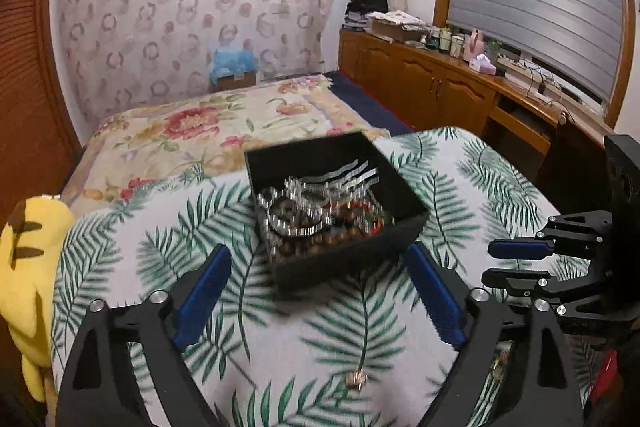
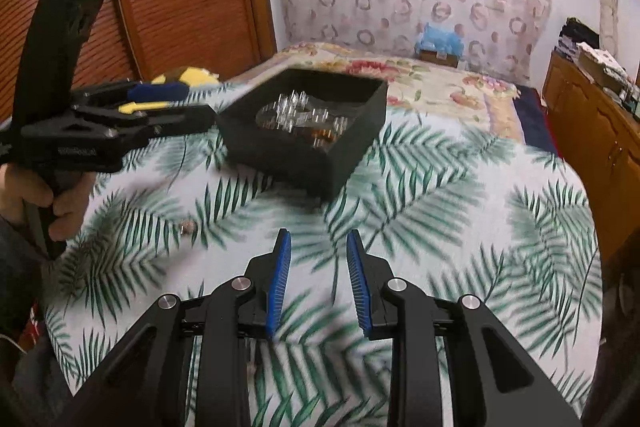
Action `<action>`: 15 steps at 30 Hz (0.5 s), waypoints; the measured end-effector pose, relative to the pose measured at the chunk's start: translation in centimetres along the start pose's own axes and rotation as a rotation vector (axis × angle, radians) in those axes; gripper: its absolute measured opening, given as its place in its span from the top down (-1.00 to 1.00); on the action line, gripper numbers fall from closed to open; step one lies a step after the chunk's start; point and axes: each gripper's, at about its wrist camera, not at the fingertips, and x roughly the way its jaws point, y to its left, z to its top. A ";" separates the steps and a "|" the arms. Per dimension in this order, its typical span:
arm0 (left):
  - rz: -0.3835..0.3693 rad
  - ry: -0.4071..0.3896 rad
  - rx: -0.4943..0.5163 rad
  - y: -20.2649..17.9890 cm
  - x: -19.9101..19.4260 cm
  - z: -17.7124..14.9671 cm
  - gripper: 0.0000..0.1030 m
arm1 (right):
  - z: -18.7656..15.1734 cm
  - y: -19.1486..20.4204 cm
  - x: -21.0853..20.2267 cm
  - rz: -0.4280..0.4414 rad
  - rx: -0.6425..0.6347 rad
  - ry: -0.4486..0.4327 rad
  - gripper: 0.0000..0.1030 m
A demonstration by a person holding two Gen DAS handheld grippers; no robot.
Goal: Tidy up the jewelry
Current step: 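Grasp the gold ring with the right gripper while the left gripper grasps the brooch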
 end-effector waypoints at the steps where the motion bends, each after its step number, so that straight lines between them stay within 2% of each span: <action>1: 0.000 0.008 0.001 0.0 0.0 -0.4 -0.74 | -0.6 0.2 0.1 0.001 -0.001 0.013 0.39; 8: -0.012 0.086 0.009 0.1 0.3 -3.6 -0.74 | -3.0 1.8 -0.2 0.028 0.010 0.051 0.39; 15: -0.021 0.143 0.016 -0.5 0.7 -6.0 -0.74 | -4.4 4.1 -0.4 0.057 -0.033 0.089 0.39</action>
